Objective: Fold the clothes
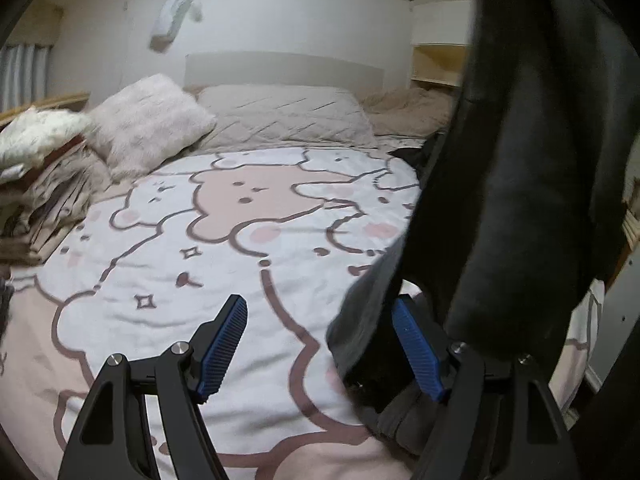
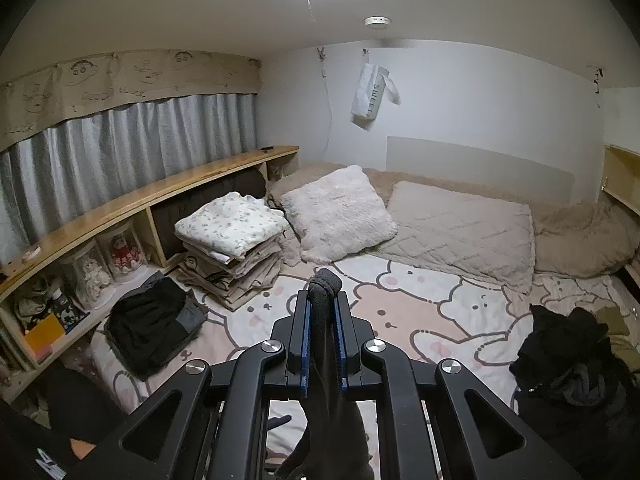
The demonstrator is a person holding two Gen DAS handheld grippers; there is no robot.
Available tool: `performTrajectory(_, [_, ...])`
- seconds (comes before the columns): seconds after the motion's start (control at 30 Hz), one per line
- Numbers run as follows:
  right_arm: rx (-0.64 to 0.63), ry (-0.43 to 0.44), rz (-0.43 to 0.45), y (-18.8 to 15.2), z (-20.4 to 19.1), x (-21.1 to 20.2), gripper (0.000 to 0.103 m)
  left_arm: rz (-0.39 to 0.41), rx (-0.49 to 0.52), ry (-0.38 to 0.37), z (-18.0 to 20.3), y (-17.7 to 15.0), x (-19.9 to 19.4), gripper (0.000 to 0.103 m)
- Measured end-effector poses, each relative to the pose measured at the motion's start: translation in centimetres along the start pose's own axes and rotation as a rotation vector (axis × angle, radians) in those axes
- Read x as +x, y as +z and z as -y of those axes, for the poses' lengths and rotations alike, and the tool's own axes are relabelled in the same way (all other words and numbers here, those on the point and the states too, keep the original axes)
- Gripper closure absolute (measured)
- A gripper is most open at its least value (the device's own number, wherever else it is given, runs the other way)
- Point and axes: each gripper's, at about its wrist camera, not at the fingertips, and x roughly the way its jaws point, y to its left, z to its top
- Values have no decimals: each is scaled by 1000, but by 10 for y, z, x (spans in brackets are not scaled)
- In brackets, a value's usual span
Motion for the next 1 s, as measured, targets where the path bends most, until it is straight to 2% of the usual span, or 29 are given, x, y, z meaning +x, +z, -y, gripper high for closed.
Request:
performTrajectory(0.27, [-7,16,16,6,-8,-11,92,15,74,-18,16,-5,-2,29])
performTrajectory(0.33, [-1,24,19,6,-8,-13,92,19,93,-22,20,-6,-2,46])
performTrajectory(0.37, [2,28,21,6,-9,-15,92,21,102,-24,21,-7,-2,50])
performTrajectory(0.43, [4,29,25,7,-9,-18,92,23,92,-6,14,-2,-7,65])
performTrajectory(0.57, [1,17,36,9,-10,-24,92,29,66,34,-2,9,-17,76])
performTrajectory(0.63, [5,7,40,9,-7,-25,92,32,53,55,-11,14,-22,87])
performTrajectory(0.8, [26,-20,48,7,5,-26,92,39,20,106,-32,27,-35,94])
performTrajectory(0.93, [36,-53,51,6,17,-23,92,44,-7,147,-49,38,-45,94])
performTrajectory(1.0, [35,-81,48,4,25,-18,92,69,-12,172,-64,58,-53,94])
